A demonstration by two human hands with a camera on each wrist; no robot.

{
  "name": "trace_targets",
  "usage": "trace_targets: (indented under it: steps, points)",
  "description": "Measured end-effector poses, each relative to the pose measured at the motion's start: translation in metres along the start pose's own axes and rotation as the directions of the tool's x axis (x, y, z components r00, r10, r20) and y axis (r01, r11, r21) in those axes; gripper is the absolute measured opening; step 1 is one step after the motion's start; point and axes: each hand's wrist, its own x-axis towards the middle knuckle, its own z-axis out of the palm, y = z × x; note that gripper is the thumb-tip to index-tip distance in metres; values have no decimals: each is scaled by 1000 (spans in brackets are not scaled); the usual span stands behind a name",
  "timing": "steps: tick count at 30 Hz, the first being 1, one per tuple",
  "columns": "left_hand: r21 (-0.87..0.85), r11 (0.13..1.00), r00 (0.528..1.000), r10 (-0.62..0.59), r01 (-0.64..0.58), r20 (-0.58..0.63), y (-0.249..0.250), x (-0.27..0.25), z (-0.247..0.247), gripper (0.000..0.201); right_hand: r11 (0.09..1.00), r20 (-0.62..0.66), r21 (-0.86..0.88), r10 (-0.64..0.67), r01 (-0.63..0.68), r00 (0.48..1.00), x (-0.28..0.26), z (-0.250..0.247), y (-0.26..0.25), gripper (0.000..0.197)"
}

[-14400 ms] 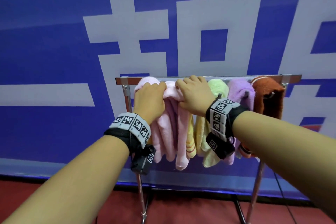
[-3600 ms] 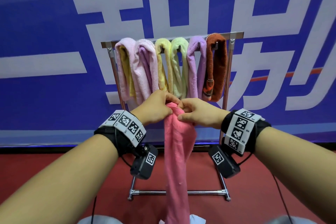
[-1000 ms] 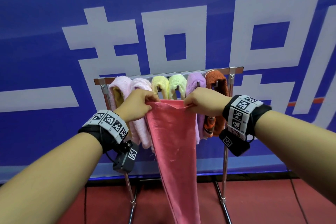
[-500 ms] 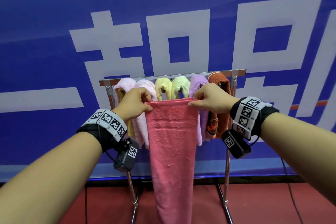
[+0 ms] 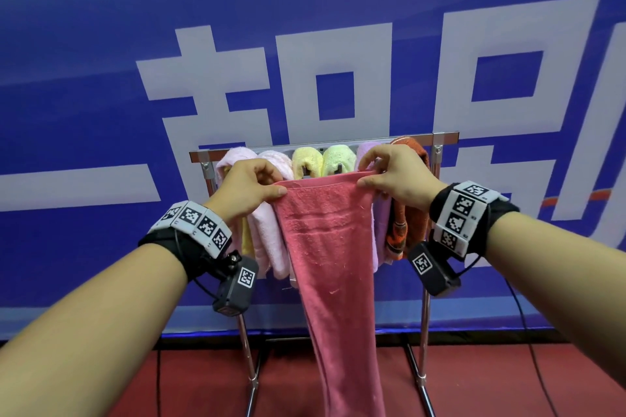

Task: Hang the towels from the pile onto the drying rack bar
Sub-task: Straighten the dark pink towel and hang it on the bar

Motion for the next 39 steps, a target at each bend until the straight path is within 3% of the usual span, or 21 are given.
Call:
trace_targets:
  steps: [3,6,9,12,20,25,27,29,33,39]
  points:
    - [-6,1000,1000,18,-18,-16,1,-1,-1,19,1000,9,9,-10,10,1000,0,-3,-2,21]
    - [-11,999,999,36,-36,-36,5,-2,0,18,994,51,-101,-37,42,998,3,-5,2,24]
    - [-27,999,999,41,-42,-35,8,-3,1,18,989,108,-139,-28,43,994,6,-8,5,10]
    - [-18,999,998,48,-49,-48,10,-4,0,22,989,111,-144,-3,19,994,8,-10,6,9]
    - [17,998,996,64,-63,-69,11,-4,1,26,998,105,-12,68,-67,992,6,-6,-2,6]
    - [29,998,996,53,-51,-73,7,-4,-2,28,999,119,-18,40,-38,992,7,-4,0,12]
    - [36,998,996,46,-44,-75,7,-4,-3,29,1000,125,4,30,-31,992,5,-3,-2,3]
    - [45,998,996,44,-41,-77,7,-4,-3,30,1000,109,25,1,-4,994,4,-2,-1,13]
    - [61,998,997,37,-33,-65,8,-4,0,30,999,46,-27,-17,18,999,5,-1,3,15]
    - [19,999,1000,30,-30,-3,10,-5,0,22,987,53,-161,-3,12,999,9,-5,9,9]
